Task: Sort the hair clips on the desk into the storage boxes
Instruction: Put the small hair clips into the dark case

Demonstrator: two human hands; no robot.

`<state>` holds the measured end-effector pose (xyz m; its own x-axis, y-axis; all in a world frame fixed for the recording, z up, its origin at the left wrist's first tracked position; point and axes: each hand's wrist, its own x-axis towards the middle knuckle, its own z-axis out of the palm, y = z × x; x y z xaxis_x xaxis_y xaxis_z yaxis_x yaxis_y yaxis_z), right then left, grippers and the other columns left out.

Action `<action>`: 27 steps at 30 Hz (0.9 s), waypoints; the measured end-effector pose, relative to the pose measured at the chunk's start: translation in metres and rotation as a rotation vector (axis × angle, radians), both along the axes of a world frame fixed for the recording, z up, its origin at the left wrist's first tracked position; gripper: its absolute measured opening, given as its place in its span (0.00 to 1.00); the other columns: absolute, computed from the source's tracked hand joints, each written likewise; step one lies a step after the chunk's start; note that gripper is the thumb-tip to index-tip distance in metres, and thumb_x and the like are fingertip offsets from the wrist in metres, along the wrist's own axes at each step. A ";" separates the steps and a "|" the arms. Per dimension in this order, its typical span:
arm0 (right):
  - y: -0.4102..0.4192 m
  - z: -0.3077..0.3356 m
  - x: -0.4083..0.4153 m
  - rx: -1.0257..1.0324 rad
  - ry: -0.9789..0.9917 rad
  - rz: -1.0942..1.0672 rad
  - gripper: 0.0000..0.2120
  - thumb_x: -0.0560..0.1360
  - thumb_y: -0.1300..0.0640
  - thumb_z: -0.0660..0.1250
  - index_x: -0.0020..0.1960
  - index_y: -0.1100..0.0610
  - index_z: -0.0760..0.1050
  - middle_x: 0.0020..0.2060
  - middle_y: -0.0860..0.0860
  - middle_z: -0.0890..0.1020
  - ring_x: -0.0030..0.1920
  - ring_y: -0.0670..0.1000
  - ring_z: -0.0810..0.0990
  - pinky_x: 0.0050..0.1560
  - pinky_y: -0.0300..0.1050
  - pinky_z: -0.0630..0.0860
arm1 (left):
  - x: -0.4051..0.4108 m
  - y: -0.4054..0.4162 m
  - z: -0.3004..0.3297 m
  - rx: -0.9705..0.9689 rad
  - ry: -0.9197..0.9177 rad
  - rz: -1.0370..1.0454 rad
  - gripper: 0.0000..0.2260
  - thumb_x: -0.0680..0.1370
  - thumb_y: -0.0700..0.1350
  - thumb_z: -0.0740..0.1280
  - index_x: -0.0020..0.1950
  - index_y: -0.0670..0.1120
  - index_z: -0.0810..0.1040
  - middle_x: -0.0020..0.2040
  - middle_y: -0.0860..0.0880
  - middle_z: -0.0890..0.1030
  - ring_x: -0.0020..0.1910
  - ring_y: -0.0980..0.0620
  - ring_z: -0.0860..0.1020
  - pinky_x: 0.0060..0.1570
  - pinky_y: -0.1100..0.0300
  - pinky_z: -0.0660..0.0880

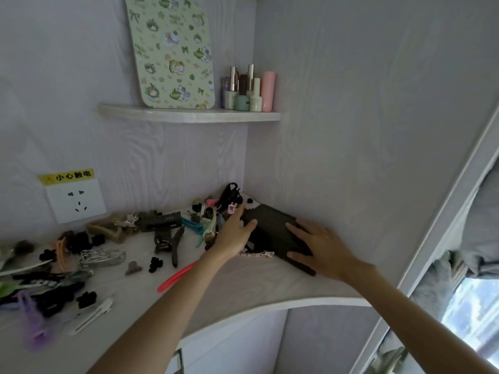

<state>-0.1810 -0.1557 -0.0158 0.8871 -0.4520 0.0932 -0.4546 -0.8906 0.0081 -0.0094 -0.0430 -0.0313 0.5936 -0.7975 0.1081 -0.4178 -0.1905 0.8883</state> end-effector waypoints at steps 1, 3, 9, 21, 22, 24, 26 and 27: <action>0.000 0.002 -0.003 -0.030 -0.005 0.020 0.32 0.76 0.39 0.57 0.75 0.46 0.50 0.75 0.50 0.58 0.74 0.52 0.57 0.71 0.46 0.56 | 0.000 0.004 0.000 0.010 -0.074 -0.013 0.25 0.81 0.49 0.58 0.76 0.51 0.55 0.77 0.51 0.58 0.74 0.50 0.61 0.70 0.57 0.60; 0.005 0.007 -0.007 -0.102 0.004 0.021 0.32 0.75 0.39 0.59 0.75 0.44 0.52 0.71 0.50 0.62 0.70 0.53 0.61 0.67 0.47 0.61 | 0.000 0.015 -0.002 0.024 -0.285 -0.025 0.21 0.80 0.49 0.59 0.74 0.53 0.62 0.76 0.51 0.61 0.74 0.52 0.61 0.70 0.57 0.59; 0.023 0.026 -0.004 -0.185 0.163 0.016 0.32 0.74 0.52 0.65 0.74 0.50 0.56 0.64 0.56 0.70 0.60 0.58 0.72 0.55 0.50 0.73 | -0.005 0.040 0.015 0.245 -1.024 -0.129 0.21 0.79 0.50 0.62 0.72 0.53 0.67 0.73 0.53 0.67 0.72 0.53 0.65 0.71 0.54 0.61; 0.035 0.029 -0.002 -0.358 0.227 0.074 0.18 0.72 0.52 0.64 0.59 0.60 0.70 0.53 0.56 0.79 0.49 0.56 0.80 0.42 0.44 0.71 | -0.038 0.022 0.058 0.588 -1.626 -0.393 0.07 0.75 0.42 0.62 0.44 0.42 0.79 0.43 0.45 0.82 0.42 0.47 0.78 0.37 0.56 0.67; 0.037 0.029 -0.001 -0.366 0.228 0.079 0.17 0.72 0.53 0.64 0.58 0.60 0.71 0.52 0.56 0.79 0.49 0.56 0.80 0.43 0.45 0.73 | -0.041 0.020 0.058 0.611 -1.666 -0.414 0.06 0.75 0.41 0.62 0.44 0.42 0.79 0.44 0.46 0.82 0.42 0.47 0.78 0.37 0.56 0.66; 0.039 0.026 0.001 -0.387 0.219 0.088 0.16 0.72 0.54 0.63 0.57 0.60 0.71 0.52 0.56 0.80 0.48 0.57 0.80 0.44 0.46 0.75 | -0.046 0.018 0.055 0.643 -1.711 -0.427 0.07 0.76 0.39 0.61 0.47 0.43 0.79 0.46 0.46 0.82 0.45 0.47 0.79 0.37 0.56 0.65; 0.040 0.026 0.002 -0.391 0.204 0.082 0.15 0.72 0.54 0.63 0.56 0.61 0.71 0.51 0.56 0.80 0.48 0.57 0.80 0.42 0.45 0.74 | -0.047 0.018 0.056 0.659 -1.686 -0.423 0.07 0.76 0.39 0.60 0.48 0.42 0.79 0.47 0.46 0.81 0.46 0.46 0.79 0.38 0.56 0.65; 0.040 0.026 0.002 -0.383 0.199 0.076 0.16 0.72 0.54 0.64 0.56 0.61 0.71 0.51 0.56 0.80 0.48 0.57 0.80 0.42 0.45 0.74 | -0.047 0.019 0.055 0.653 -1.658 -0.415 0.07 0.76 0.39 0.60 0.47 0.42 0.78 0.46 0.45 0.81 0.46 0.46 0.78 0.38 0.56 0.65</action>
<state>-0.1794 -0.1161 0.0105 0.9341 -0.3511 0.0652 -0.3443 -0.8372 0.4250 -0.0559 -0.0241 0.0238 -0.0136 -0.9990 -0.0422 -0.7929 0.0365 -0.6083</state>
